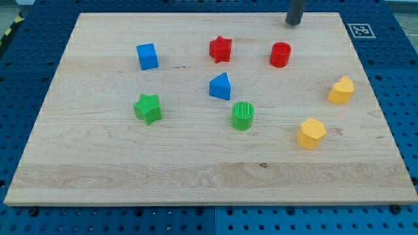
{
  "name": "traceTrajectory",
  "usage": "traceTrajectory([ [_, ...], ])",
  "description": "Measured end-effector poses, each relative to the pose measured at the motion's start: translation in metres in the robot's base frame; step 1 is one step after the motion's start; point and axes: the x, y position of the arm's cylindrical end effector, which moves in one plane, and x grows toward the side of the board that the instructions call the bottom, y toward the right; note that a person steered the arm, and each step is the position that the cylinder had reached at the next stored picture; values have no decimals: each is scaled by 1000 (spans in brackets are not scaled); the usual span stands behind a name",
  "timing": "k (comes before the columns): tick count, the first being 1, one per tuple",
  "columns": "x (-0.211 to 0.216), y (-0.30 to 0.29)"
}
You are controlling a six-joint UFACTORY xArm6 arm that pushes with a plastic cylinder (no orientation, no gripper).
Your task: Place the arm in between red star and red circle
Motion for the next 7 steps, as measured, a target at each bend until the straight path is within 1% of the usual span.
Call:
traceTrajectory([
  [1,20,-18],
  [2,22,-62],
  [3,24,-94],
  [4,27,-94],
  [5,27,-115],
  [6,49,-119],
  [7,61,-112],
])
